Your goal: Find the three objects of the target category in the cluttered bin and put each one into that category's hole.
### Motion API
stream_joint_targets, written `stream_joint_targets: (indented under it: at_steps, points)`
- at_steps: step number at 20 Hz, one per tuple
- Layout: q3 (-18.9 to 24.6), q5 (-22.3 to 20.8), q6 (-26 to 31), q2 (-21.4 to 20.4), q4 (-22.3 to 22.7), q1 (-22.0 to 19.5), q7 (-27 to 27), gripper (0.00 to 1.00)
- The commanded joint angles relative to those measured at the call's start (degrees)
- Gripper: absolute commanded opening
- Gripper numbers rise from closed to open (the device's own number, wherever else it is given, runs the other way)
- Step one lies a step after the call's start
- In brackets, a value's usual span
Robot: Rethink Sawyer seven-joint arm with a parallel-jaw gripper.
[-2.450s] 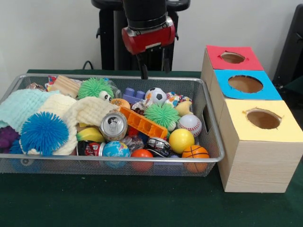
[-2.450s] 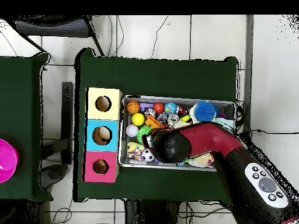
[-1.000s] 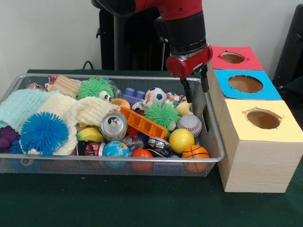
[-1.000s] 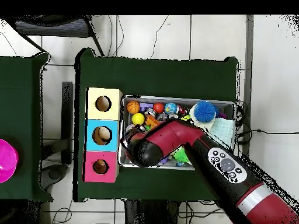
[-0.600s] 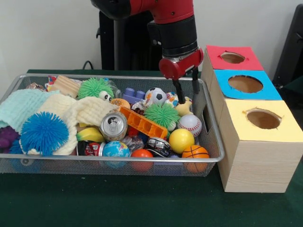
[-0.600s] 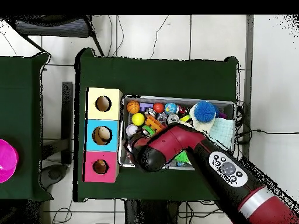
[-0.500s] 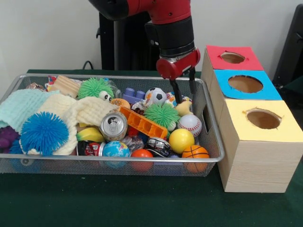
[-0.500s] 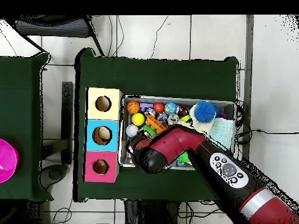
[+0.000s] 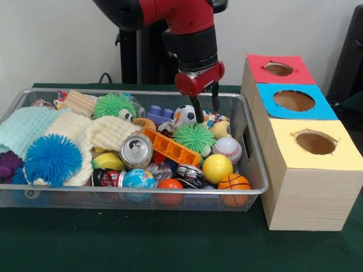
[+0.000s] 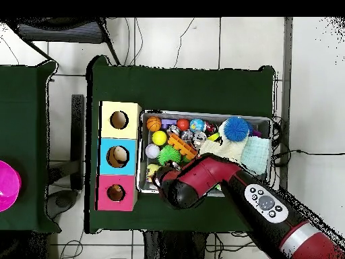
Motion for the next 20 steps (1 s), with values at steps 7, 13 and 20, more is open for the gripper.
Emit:
stream_joint_targets:
  at_steps: [7, 13, 20]
  points:
    - [-9.59, -9.15, -10.26, 7.25, -0.72, 3.4, 4.09, 1.0]
    - [-10.08, -6.74, -14.49, 6.96, 0.74, 3.77, 6.15, 1.0]
    - [-7.4, -0.83, -17.57, 5.39, 2.75, 2.08, 7.72, 1.0]
